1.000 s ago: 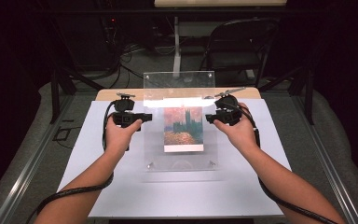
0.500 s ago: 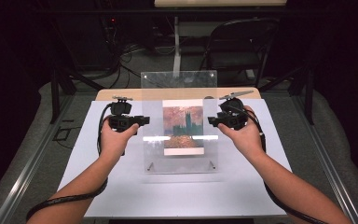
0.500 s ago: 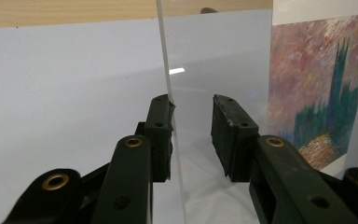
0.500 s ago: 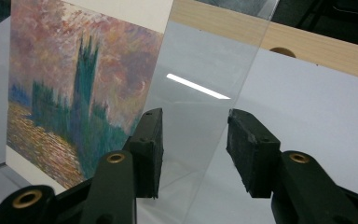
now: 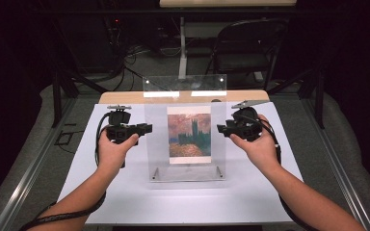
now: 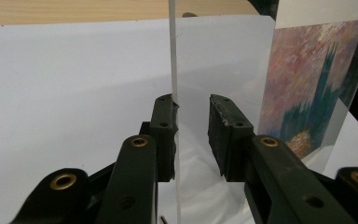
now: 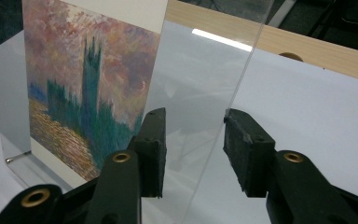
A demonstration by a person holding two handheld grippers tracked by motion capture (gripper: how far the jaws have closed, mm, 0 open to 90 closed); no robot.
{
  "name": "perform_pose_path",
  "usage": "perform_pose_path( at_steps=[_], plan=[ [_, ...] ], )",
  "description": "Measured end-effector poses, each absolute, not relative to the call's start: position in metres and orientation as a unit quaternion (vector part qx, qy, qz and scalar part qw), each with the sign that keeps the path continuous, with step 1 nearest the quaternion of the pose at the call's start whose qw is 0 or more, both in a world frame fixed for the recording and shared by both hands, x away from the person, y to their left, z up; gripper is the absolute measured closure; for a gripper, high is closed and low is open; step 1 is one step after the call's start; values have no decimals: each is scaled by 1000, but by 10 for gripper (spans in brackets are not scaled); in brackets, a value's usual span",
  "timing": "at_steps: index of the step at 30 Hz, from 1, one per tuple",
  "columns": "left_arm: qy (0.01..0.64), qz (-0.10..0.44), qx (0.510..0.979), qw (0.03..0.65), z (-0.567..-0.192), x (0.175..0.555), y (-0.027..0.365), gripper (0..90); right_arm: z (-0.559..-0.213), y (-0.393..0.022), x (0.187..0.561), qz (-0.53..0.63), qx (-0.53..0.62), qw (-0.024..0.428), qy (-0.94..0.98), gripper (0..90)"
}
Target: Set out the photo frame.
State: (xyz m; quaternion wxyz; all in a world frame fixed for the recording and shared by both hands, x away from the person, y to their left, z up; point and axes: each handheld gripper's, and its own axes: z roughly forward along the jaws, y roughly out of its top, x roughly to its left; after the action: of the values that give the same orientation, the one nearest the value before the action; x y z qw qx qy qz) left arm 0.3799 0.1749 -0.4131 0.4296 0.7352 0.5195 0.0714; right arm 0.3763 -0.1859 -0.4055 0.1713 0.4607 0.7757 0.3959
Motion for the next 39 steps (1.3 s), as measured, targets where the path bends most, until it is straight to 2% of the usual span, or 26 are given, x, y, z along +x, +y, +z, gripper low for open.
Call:
perform_pose_path(
  at_steps=[16,29,39],
  plan=[
    [499,75,743,440,-410,356,178,720,-402,-193,354,409,448,169,777,667],
    [479,79,751,449,-411,336,181,707,-402,-199,335,416,437,171,779,762],
    [465,90,756,452,-412,321,180,694,-405,-202,320,427,426,173,779,775]
  ],
)
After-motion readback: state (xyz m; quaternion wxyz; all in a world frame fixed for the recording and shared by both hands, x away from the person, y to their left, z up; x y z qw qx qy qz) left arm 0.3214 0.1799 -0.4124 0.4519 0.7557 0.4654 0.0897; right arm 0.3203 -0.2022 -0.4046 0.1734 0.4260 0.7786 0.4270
